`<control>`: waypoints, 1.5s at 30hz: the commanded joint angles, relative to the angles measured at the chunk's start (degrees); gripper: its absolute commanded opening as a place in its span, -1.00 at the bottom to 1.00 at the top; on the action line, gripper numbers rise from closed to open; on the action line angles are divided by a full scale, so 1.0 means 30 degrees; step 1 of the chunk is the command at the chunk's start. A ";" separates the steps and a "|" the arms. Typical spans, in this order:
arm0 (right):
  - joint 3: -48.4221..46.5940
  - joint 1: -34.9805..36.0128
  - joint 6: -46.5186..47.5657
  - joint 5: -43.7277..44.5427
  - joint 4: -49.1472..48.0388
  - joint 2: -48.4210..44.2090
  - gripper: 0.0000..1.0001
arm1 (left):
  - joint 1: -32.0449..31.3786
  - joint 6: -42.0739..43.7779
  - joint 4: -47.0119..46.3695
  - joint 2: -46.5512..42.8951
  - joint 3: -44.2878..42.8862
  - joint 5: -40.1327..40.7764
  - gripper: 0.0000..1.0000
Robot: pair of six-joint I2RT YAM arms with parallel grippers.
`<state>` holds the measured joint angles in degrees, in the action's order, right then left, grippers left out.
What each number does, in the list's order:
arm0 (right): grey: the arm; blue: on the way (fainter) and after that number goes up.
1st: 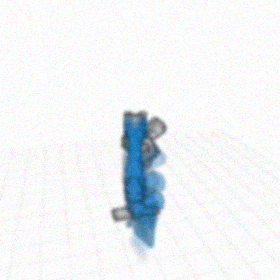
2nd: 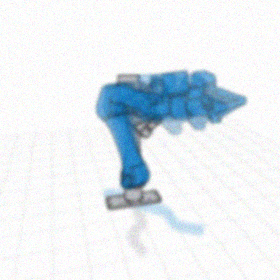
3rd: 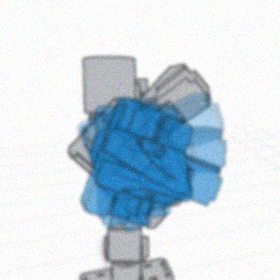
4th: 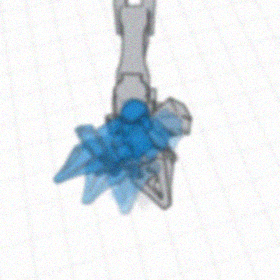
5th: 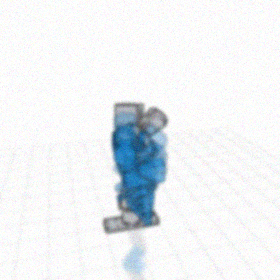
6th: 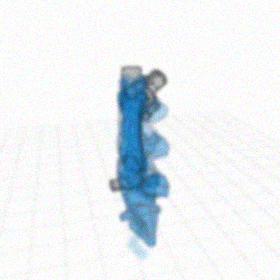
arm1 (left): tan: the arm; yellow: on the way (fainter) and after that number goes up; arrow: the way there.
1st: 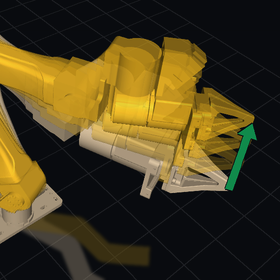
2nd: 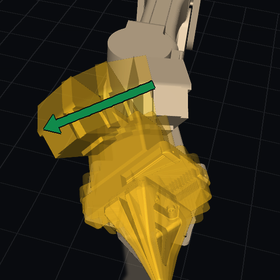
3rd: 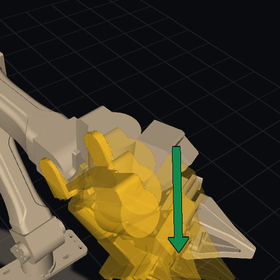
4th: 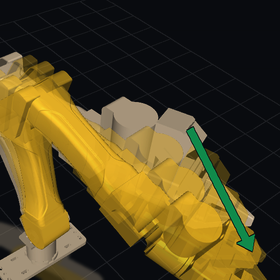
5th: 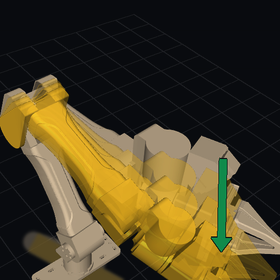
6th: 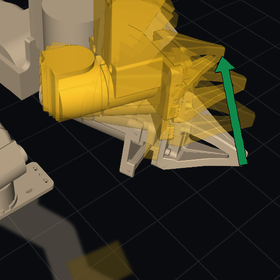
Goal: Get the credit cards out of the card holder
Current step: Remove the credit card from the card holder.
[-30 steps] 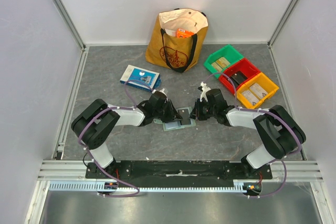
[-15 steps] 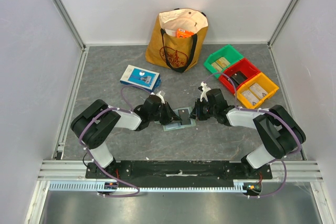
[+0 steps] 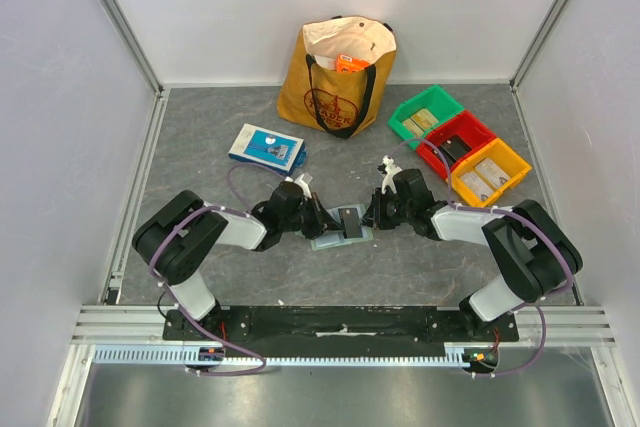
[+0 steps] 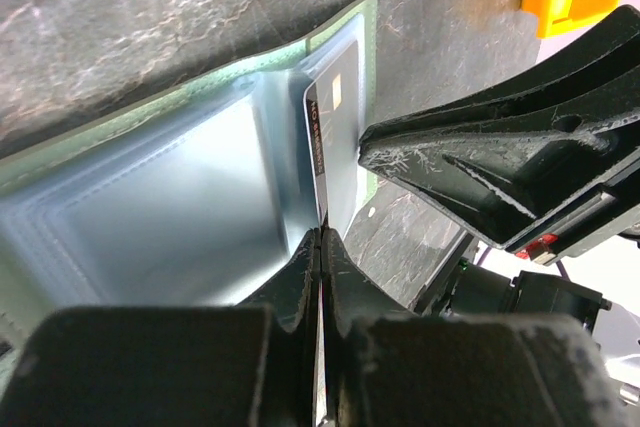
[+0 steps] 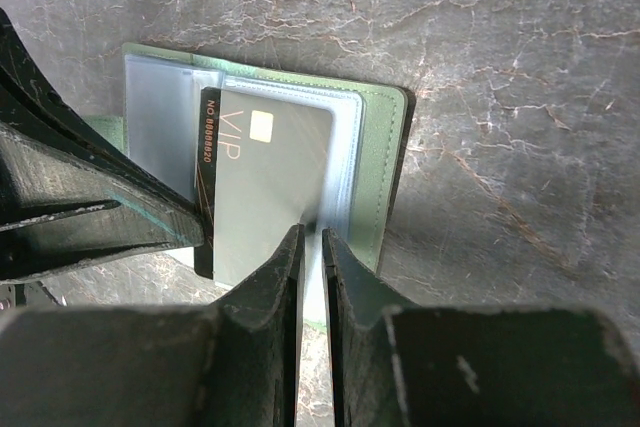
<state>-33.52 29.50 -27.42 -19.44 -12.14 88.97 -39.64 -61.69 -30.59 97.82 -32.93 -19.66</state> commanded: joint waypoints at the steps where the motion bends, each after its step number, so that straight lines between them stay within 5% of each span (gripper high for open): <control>1: 0.0157 -0.0164 0.0321 0.0533 0.1000 0.0460 -0.63 | 0.0350 -0.0501 -0.0733 -0.1082 0.0632 -0.0185 -0.96; 9: -0.0048 -0.0194 0.0468 0.0563 0.1322 0.0695 -0.63 | 0.0439 -0.0179 0.0264 -0.1523 0.1015 0.0079 -0.96; 16: -0.0136 -0.0223 0.0556 0.0445 0.1352 0.0842 -0.63 | 0.0468 0.0173 0.0557 -0.1055 -0.0009 -0.0156 -0.50; 23: -0.0165 -0.0252 0.0614 0.0329 0.1323 0.1018 -0.63 | 0.0439 0.0466 0.0909 -0.0352 -0.0772 -0.0272 -0.40; 27: -0.0165 -0.0223 0.0615 0.0358 0.1352 0.1018 -0.63 | 0.0410 0.0466 0.0938 -0.0146 -0.0860 -0.0244 -0.48; 33: -0.0136 -0.0223 0.0643 0.0533 0.1352 0.1134 -0.63 | 0.0410 0.0642 0.1377 -0.0643 -0.0568 0.0137 -0.96; 45: -0.0224 -0.0252 0.0439 0.1090 0.1527 0.0842 -0.63 | 0.0439 0.0876 0.2403 -0.3046 0.1307 0.1368 -0.96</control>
<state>-34.04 28.86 -27.44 -20.12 -11.97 90.06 -38.37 -60.75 -23.92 91.46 -30.87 -16.95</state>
